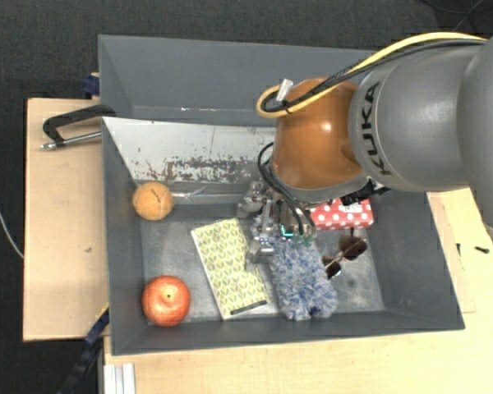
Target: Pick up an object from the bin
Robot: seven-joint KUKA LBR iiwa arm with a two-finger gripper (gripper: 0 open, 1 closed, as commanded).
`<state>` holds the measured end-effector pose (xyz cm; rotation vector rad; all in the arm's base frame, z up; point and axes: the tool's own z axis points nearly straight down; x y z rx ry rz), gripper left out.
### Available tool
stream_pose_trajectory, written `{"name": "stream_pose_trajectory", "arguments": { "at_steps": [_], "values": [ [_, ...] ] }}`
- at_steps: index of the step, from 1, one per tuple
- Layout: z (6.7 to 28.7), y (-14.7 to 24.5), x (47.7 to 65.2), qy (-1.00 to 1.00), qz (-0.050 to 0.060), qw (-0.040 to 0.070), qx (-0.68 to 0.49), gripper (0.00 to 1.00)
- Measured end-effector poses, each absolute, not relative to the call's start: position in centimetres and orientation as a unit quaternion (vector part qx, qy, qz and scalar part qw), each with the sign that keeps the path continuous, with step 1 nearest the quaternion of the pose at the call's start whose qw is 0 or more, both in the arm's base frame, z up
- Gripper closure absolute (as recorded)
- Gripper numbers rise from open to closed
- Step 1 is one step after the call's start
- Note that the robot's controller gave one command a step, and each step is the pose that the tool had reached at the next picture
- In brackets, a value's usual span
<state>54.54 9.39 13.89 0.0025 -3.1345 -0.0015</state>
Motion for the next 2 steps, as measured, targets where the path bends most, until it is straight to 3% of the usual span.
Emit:
{"name": "stream_pose_trajectory", "arguments": {
  "at_steps": [1,2],
  "values": [
    [14.3,9.3,54.7,-1.000,-0.001,0.000,0.000,0.00],
    [9.0,2.8,55.9,-1.000,-0.001,-0.002,0.024,0.00]
  ]
}}
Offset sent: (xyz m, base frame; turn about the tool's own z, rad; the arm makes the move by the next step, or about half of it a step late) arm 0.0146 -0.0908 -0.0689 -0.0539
